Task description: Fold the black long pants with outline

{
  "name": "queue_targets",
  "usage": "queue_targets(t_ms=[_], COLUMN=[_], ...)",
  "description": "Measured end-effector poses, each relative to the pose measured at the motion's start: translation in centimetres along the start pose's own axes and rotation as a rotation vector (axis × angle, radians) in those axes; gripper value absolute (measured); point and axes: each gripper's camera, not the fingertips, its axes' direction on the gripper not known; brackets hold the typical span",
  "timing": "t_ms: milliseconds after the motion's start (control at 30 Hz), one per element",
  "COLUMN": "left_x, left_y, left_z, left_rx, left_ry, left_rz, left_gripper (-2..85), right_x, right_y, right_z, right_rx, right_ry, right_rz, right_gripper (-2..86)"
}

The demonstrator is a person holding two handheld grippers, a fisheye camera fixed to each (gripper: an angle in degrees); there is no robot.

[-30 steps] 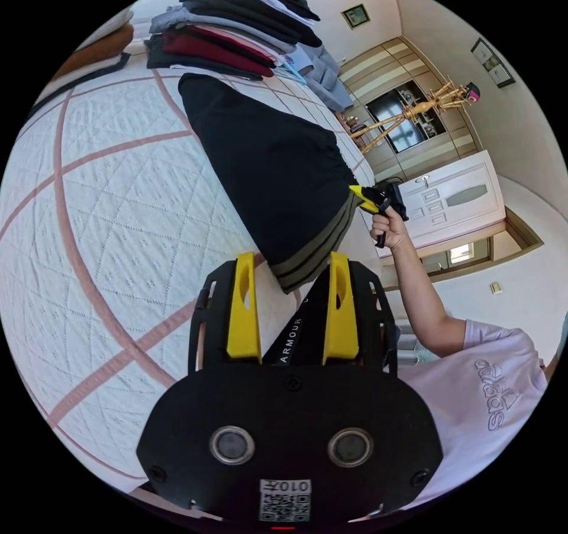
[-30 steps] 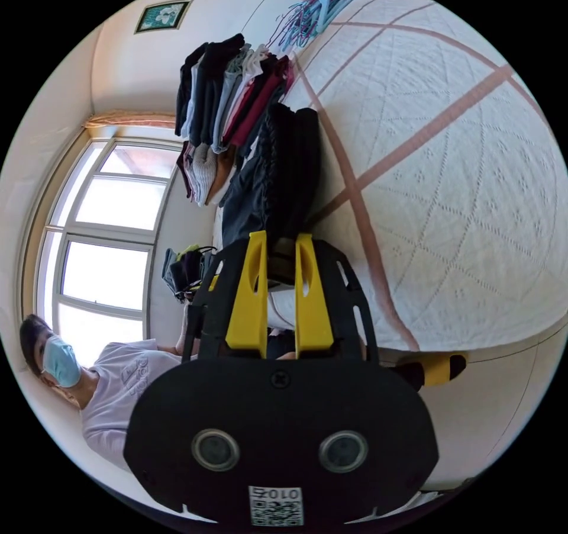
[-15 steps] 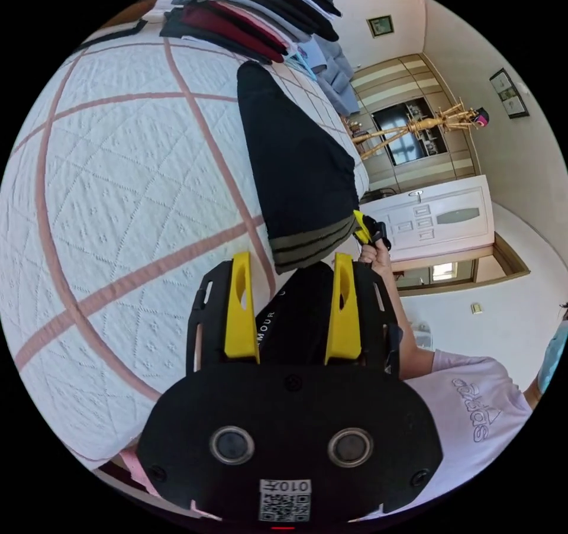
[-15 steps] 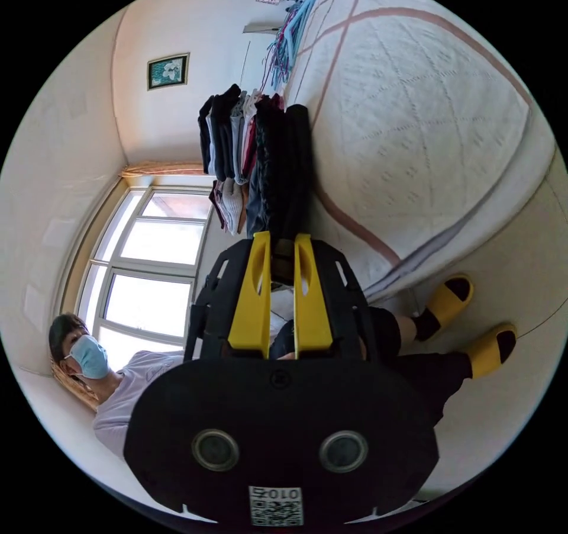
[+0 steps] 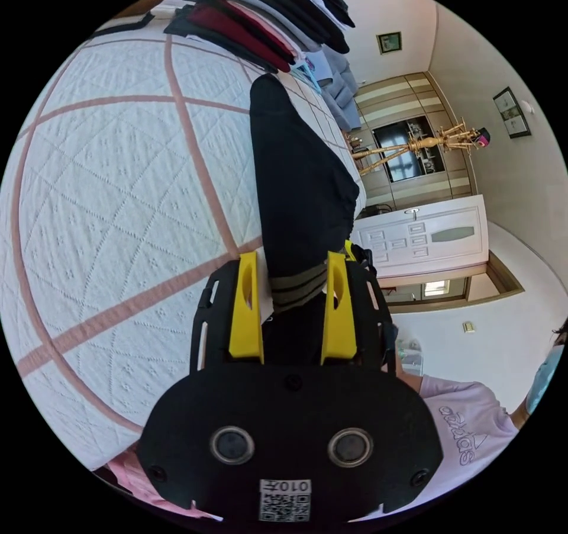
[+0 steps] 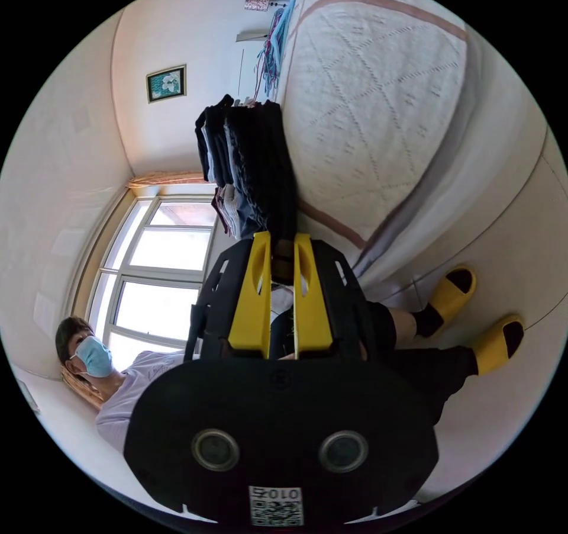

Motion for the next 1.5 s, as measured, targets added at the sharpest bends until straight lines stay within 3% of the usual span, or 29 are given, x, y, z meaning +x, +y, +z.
queue_targets(t_ms=[167, 300, 467, 800, 1000, 1233, 1500], left_x=[4.5, 5.3, 9.7, 14.9, 23.2, 31.3, 33.1], left_y=[0.1, -0.3, -0.5, -0.2, 0.7, 10.2, 24.9], left_z=[-0.2, -1.1, -2.0, -10.0, -22.1, -40.5, -60.3], left_rx=[-0.037, -0.042, -0.043, 0.042, 0.202, 0.43, 0.741], left_ry=[-0.045, 0.049, -0.043, 0.194, 0.172, 0.073, -0.016], left_rz=[0.057, 0.014, 0.07, 0.123, 0.293, 0.454, 0.449], left_gripper=[14.5, 13.3, 9.4, 3.6, 2.6, 2.5, 2.5], right_x=[0.5, 0.7, -0.6, -15.0, -27.9, -41.6, -59.6], right_y=[-0.1, -0.1, 0.2, 2.8, 3.6, 6.8, 10.9], right_z=[-0.9, -1.7, -2.6, -5.3, -3.4, 3.2, 20.2], right_rx=[-0.004, -0.008, -0.011, -0.06, -0.11, -0.229, -0.541], right_ry=[-0.044, -0.083, -0.094, 0.065, 0.088, -0.017, -0.139], right_rz=[0.01, 0.027, 0.022, -0.215, -0.426, -0.673, -0.912], right_gripper=[6.8, 6.5, 6.6, 6.4, 6.3, 6.3, 6.3])
